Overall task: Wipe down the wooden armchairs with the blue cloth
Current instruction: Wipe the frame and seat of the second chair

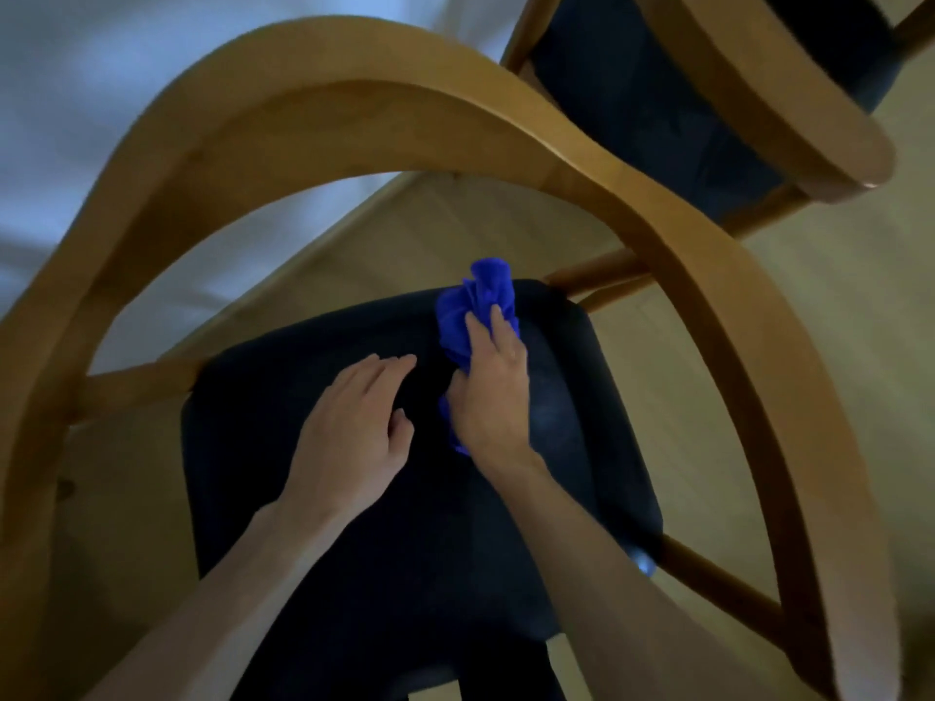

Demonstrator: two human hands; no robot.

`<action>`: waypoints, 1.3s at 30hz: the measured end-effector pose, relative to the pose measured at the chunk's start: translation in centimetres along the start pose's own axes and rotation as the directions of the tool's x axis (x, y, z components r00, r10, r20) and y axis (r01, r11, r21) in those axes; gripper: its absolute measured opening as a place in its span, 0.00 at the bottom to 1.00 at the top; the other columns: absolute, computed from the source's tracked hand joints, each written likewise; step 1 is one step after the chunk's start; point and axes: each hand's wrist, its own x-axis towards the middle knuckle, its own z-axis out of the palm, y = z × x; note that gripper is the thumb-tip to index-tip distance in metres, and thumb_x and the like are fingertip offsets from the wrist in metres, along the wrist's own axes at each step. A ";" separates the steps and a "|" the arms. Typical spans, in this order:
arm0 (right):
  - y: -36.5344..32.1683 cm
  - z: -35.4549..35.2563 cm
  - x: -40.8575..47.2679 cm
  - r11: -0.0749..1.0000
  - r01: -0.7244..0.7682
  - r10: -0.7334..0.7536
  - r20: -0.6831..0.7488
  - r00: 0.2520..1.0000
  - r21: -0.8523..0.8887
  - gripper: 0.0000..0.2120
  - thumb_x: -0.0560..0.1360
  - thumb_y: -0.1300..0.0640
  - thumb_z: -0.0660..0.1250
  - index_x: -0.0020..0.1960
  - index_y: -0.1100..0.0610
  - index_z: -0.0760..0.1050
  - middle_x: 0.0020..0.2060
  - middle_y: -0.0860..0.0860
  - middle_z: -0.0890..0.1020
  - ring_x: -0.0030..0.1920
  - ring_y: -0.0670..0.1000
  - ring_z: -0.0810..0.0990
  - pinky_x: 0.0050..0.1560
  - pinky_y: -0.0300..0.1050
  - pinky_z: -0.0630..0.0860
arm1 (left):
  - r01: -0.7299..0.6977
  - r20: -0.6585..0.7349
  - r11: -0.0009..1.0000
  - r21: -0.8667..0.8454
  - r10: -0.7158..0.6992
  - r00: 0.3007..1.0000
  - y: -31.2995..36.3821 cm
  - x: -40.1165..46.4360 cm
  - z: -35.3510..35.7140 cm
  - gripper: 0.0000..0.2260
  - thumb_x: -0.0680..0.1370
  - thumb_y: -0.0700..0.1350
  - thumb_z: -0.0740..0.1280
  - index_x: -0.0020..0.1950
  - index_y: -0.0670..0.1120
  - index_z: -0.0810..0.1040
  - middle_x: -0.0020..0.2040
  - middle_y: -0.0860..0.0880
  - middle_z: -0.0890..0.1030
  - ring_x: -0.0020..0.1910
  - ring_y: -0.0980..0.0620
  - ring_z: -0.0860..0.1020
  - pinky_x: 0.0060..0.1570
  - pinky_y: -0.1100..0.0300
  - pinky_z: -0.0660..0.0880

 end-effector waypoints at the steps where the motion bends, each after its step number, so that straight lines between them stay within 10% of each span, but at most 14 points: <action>1: 0.8 -1.0 0.5 0.999 0.028 -0.027 -0.039 0.999 0.036 0.30 0.75 0.67 0.64 0.76 0.55 0.65 0.78 0.52 0.59 0.75 0.54 0.60 0.73 0.56 0.65 | 0.017 -0.012 1.000 0.007 -0.016 1.000 -0.5 0.3 -0.2 0.23 0.76 0.40 0.67 0.72 0.46 0.70 0.66 0.49 0.75 0.70 0.50 0.69 0.65 0.55 0.68; 8: 3.8 -5.6 6.1 0.949 0.025 -0.019 0.022 1.000 -0.314 0.31 0.77 0.64 0.63 0.77 0.55 0.58 0.79 0.56 0.53 0.75 0.59 0.62 0.71 0.57 0.66 | 0.166 -0.040 0.986 0.012 -0.165 0.985 -4.3 0.2 -1.8 0.22 0.78 0.42 0.65 0.73 0.48 0.69 0.68 0.50 0.74 0.72 0.51 0.66 0.67 0.54 0.67; 14: -0.7 -2.3 6.9 0.962 -0.116 0.102 -0.070 0.992 -0.246 0.15 0.72 0.66 0.62 0.57 0.56 0.73 0.64 0.54 0.72 0.65 0.61 0.69 0.61 0.65 0.70 | 0.317 -0.062 0.948 -0.039 -0.319 0.946 -8.0 -3.5 -1.7 0.21 0.78 0.42 0.66 0.71 0.46 0.71 0.67 0.49 0.75 0.69 0.49 0.69 0.67 0.51 0.69; 23: -14.6 10.3 -0.3 0.853 0.489 -0.392 0.397 0.830 -0.180 0.21 0.71 0.61 0.67 0.64 0.51 0.75 0.68 0.48 0.71 0.70 0.54 0.64 0.61 0.60 0.65 | 0.598 -0.072 0.778 -0.191 -0.619 0.782 -10.6 -9.9 -0.2 0.21 0.78 0.43 0.63 0.71 0.48 0.67 0.64 0.47 0.75 0.61 0.46 0.74 0.56 0.45 0.75; 28: -9.6 5.7 2.4 0.717 0.679 -0.539 0.494 0.682 -0.156 0.29 0.71 0.63 0.65 0.71 0.46 0.71 0.76 0.45 0.64 0.74 0.50 0.62 0.62 0.56 0.67 | 0.433 -0.104 0.884 -0.175 -0.454 0.885 -9.1 -8.2 -0.6 0.23 0.77 0.41 0.65 0.72 0.47 0.68 0.67 0.49 0.74 0.67 0.50 0.71 0.63 0.51 0.73; 34: 1.1 -2.7 5.5 0.836 0.347 -0.298 0.179 0.938 -0.425 0.29 0.69 0.66 0.65 0.69 0.49 0.74 0.73 0.49 0.69 0.70 0.54 0.69 0.65 0.58 0.70 | 0.294 -0.131 0.946 -0.136 -0.311 0.941 -6.1 -5.6 -0.1 0.23 0.78 0.42 0.65 0.73 0.47 0.68 0.69 0.50 0.73 0.72 0.51 0.66 0.70 0.55 0.66; 39: 2.3 -4.2 6.4 0.959 -0.040 0.019 -0.079 0.997 -0.280 0.20 0.71 0.70 0.62 0.60 0.55 0.77 0.55 0.53 0.78 0.54 0.58 0.78 0.54 0.51 0.75 | 0.258 -0.127 0.958 -0.127 -0.274 0.953 -5.0 -4.4 0.1 0.23 0.78 0.43 0.66 0.73 0.48 0.68 0.68 0.51 0.74 0.71 0.52 0.67 0.68 0.56 0.67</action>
